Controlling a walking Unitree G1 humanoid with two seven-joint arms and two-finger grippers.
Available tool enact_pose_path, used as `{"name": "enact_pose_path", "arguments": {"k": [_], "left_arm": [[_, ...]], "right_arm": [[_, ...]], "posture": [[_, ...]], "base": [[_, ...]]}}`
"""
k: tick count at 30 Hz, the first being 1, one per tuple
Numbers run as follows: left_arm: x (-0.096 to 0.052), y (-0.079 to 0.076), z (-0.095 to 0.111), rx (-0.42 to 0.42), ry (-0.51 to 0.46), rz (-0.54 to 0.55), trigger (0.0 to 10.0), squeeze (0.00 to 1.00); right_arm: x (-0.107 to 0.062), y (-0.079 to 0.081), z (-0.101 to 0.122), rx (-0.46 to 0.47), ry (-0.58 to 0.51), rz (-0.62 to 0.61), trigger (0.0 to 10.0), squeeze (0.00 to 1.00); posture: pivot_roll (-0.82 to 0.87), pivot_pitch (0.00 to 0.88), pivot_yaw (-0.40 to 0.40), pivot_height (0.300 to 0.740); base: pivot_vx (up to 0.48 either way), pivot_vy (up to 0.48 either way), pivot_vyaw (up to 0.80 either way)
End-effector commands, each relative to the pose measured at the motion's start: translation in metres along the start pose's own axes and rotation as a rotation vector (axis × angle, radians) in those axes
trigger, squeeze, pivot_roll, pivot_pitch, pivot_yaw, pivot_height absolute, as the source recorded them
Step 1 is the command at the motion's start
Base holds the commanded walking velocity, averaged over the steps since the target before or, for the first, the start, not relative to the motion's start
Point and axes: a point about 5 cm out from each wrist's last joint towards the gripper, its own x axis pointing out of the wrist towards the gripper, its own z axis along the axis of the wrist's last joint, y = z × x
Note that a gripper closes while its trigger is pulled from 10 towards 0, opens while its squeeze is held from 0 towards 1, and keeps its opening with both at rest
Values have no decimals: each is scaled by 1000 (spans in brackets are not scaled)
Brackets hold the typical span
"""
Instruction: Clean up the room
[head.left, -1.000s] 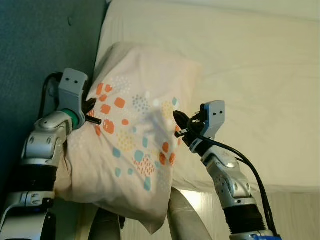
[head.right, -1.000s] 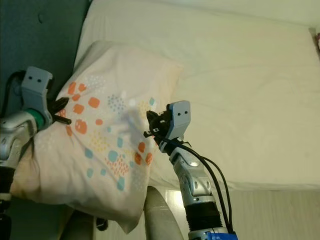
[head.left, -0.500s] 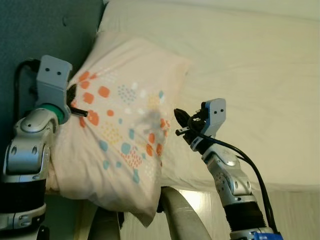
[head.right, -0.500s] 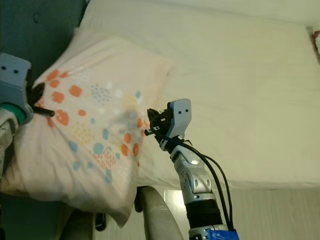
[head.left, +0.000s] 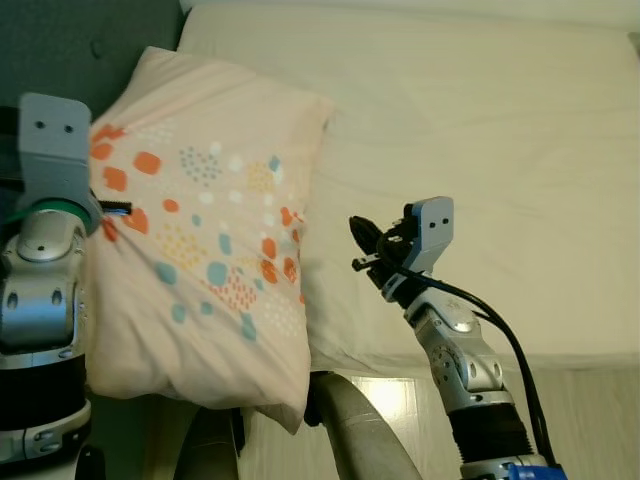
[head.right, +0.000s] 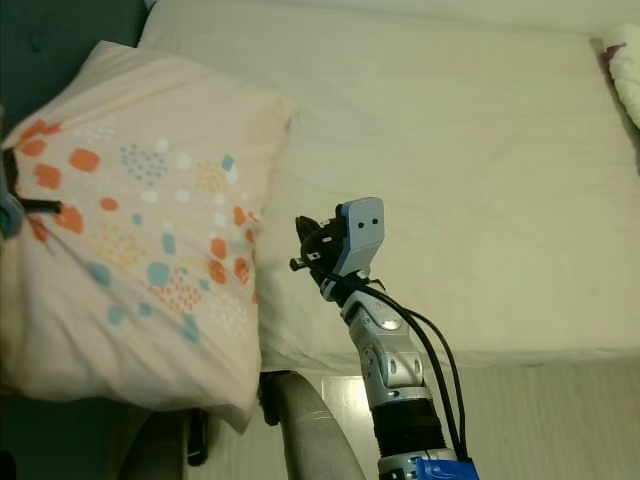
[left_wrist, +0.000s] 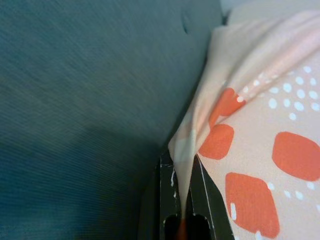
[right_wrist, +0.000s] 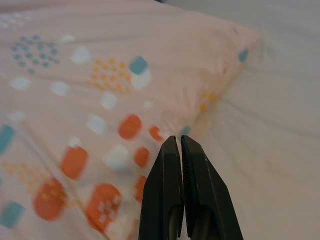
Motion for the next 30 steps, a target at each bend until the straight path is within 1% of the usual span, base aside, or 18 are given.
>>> {"name": "enact_pose_path", "arguments": {"k": [1, 4, 6, 7, 9, 11, 12, 13, 14, 15, 17, 19, 21, 23, 25, 27, 28, 30], "left_arm": [[-7, 50, 34, -3, -153, 276, 0, 0], [-4, 58, 53, -42, -209, 325, 0, 0], [-3, 56, 55, -35, -221, 308, 0, 0], [-3, 53, 55, -23, -222, 283, 0, 0], [-5, 19, 30, 14, -107, 52, 0, 0], [-5, 19, 30, 14, -107, 52, 0, 0], [-9, 1, 18, 38, -42, -69, 1686, 0], [-14, -15, 8, 45, 6, -166, 10000, 0], [-19, -29, 2, 68, 51, -265, 10000, 0], [-19, -29, 2, 68, 51, -265, 10000, 0], [-24, -46, -5, 82, 126, -379, 10000, 0], [-26, -52, -8, 80, 159, -425, 10000, 0], [-26, -52, -8, 80, 159, -425, 10000, 0], [-25, -59, -9, 54, 207, -463, 10000, 0], [-23, -65, -5, 44, 214, -510, 10000, 0], [-21, -66, -4, 50, 204, -509, 10000, 0], [-19, -67, 0, 59, 171, -497, 10000, 1000], [-19, -67, 0, 59, 171, -497, 10000, 1000]], "right_arm": [[-8, -5, -11, 24, 30, -24, 10000, 0], [-8, -4, -12, 25, 30, -23, 10000, 0], [-8, -4, -12, 26, 31, -23, 10000, 0], [-8, -4, -12, 26, 32, -23, 10000, 0], [-8, -3, -13, 26, 35, -22, 10000, 0], [-8, -3, -13, 26, 35, -22, 10000, 0], [-7, -3, -13, 26, 35, -21, 10000, 0], [-7, -3, -13, 27, 35, -21, 10000, 0], [-7, -3, -13, 27, 35, -21, 10000, 0], [-7, -3, -13, 27, 35, -21, 10000, 0], [-7, -3, -14, 27, 37, -22, 10000, 0], [-8, -3, -15, 27, 38, -23, 10000, 0], [-8, -3, -15, 27, 38, -23, 10000, 0], [-7, -3, -15, 27, 38, -25, 10000, 0], [-7, -2, -15, 28, 37, -26, 10000, 0], [-7, -2, -15, 29, 36, -27, 10000, 0], [-7, -2, -15, 29, 35, -27, 10000, 0], [-7, -2, -15, 29, 35, -27, 10000, 0]], "posture": [[-12, 312, 34, 740], [-13, 315, 33, 740], [-10, 314, 33, 740], [-7, 315, 34, 740], [-7, 318, 32, 740], [-7, 318, 32, 740], [-12, 320, 32, 740], [-9, 320, 32, 740], [-9, 321, 32, 740], [-9, 321, 32, 740], [-9, 321, 33, 740], [-9, 320, 33, 740], [-9, 320, 33, 740], [-10, 321, 33, 740], [-10, 322, 35, 740], [-11, 320, 35, 740], [-12, 320, 38, 740], [-12, 320, 38, 740]], "base": [[0, 0, 0], [0, 0, 0], [0, 0, 0], [0, 0, 0], [0, 0, 0], [0, 0, 0], [0, 0, 0], [0, 0, 0], [0, 0, 0], [0, 0, 0], [0, 0, 0], [0, 0, 0], [0, 0, 0], [0, 0, 0], [0, 0, 0], [0, 0, 0], [0, 0, 0], [0, 0, 0]]}}
